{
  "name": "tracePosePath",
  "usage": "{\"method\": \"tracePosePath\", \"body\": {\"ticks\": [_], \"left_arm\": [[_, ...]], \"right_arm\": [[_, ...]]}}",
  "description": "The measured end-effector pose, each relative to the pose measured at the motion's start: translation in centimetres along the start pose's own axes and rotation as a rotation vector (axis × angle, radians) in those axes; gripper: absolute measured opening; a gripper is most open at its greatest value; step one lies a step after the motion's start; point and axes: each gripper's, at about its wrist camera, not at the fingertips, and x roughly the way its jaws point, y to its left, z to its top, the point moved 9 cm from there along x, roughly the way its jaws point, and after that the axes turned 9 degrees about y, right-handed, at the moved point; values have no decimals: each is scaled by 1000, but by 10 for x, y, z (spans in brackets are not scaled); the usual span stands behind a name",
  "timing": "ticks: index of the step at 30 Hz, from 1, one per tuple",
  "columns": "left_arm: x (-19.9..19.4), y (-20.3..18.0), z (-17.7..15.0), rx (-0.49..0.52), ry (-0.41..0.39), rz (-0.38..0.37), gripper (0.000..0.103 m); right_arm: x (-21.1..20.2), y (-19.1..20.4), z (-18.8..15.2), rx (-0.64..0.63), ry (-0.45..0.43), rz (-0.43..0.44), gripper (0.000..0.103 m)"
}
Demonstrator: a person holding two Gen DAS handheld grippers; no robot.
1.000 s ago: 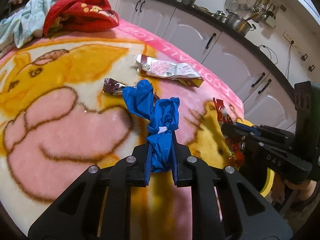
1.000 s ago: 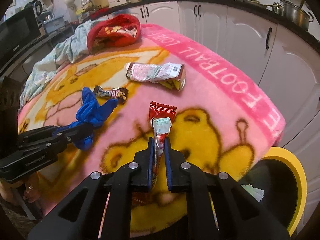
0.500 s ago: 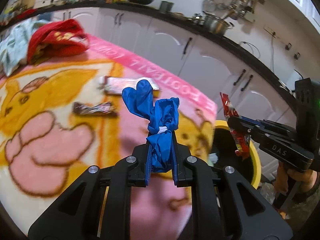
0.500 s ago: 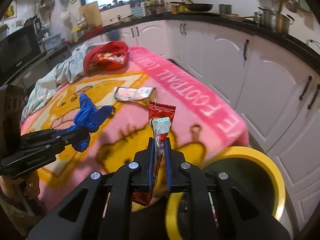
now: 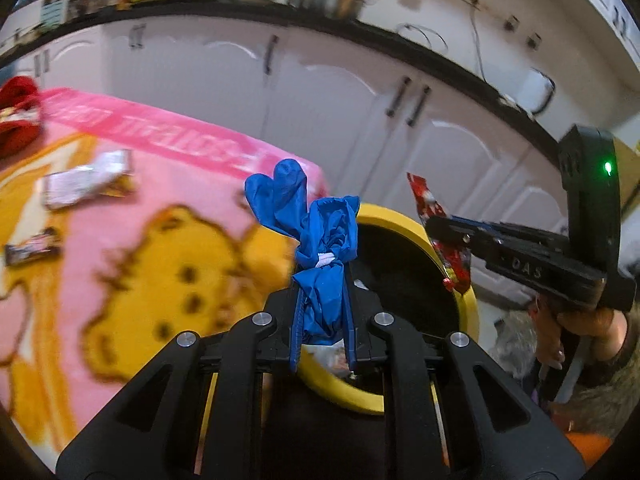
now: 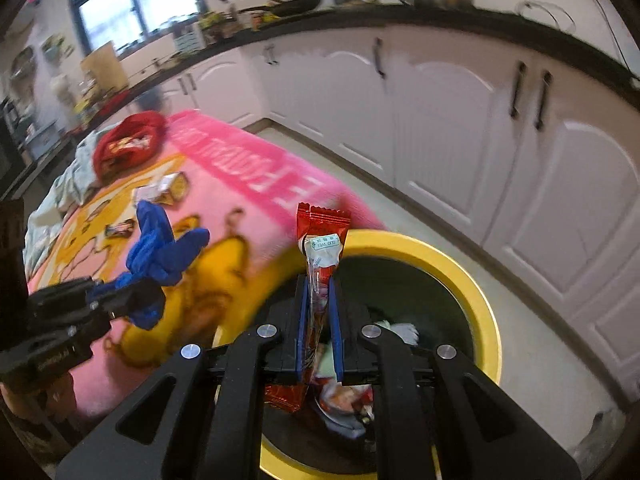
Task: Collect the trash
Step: 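Carry the blue glove and red wrapper over the yellow-rimmed bin with both tools, then open both tools to drop the glove and red wrapper into the bin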
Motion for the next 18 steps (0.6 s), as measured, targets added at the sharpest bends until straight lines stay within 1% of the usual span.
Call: {"method": "tracePosePath", "body": {"ticks": [5, 8, 9, 11, 12, 13, 14, 17, 18], "left_arm": [[32, -26, -9, 45, 63, -27, 11], [51, -36, -14, 65, 97, -33, 13], [55, -38, -15, 70, 104, -32, 15], [62, -40, -18, 78, 117, -31, 25], [63, -41, -18, 79, 120, -34, 35], [64, -42, -19, 78, 122, -36, 47], [65, -41, -20, 79, 123, -36, 50], [63, -35, -21, 71, 117, -12, 54], [60, -31, -21, 63, 111, -9, 58]], "right_arm": [[6, -29, -13, 52, 23, -10, 13], [12, -40, -20, 78, 40, -11, 15], [14, -43, -21, 87, 45, -9, 16], [17, -48, -23, 107, 50, -5, 17], [18, -50, -24, 121, 51, 1, 22], [18, -53, -24, 130, 51, 3, 26], [18, -56, -24, 143, 48, 3, 32], [15, -61, -22, 152, 38, -6, 35], [14, -61, -21, 156, 32, -7, 37]]}}
